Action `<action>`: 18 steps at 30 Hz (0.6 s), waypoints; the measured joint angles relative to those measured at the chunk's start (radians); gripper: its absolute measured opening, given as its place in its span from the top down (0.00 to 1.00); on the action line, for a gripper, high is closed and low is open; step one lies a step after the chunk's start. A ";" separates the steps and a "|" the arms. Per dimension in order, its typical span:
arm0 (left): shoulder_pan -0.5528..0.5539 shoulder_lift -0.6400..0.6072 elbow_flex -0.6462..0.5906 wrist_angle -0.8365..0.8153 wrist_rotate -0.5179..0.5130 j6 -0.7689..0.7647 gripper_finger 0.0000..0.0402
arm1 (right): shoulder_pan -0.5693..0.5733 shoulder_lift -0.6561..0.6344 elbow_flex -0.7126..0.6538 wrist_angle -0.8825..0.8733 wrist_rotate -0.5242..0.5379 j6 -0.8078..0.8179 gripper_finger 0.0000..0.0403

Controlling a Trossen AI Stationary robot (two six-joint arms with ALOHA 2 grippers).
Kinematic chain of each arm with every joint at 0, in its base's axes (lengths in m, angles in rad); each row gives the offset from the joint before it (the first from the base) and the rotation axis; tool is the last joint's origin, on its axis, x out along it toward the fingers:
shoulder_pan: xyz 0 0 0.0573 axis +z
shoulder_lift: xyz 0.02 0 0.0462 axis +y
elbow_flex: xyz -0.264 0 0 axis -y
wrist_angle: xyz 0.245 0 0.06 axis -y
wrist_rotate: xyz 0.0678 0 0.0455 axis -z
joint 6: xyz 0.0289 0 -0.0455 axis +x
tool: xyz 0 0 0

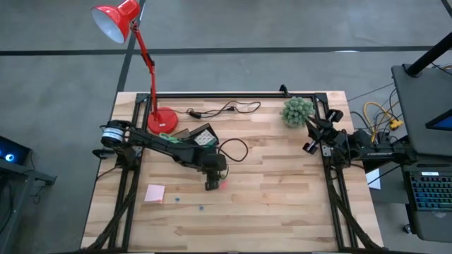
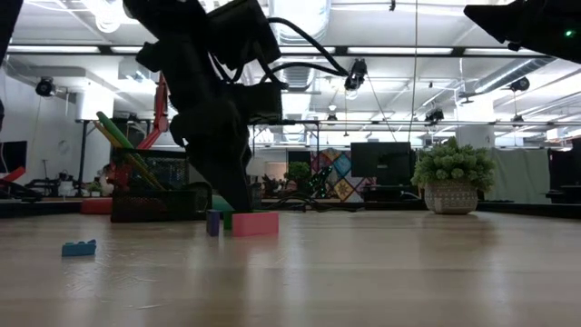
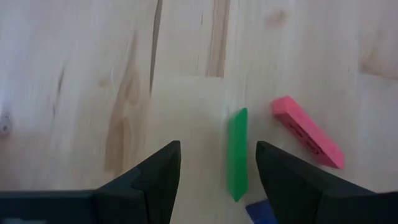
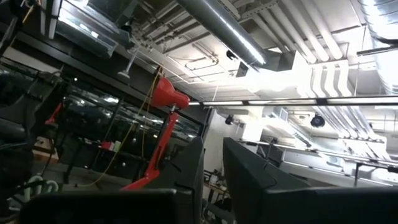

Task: Pick and place office supplies into organizer
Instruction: Put the green eraser into the desk organizer

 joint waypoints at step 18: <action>0.000 0.045 0.006 0.013 -0.006 -0.001 0.51 | 0.000 0.000 0.000 0.000 -0.001 -0.006 0.87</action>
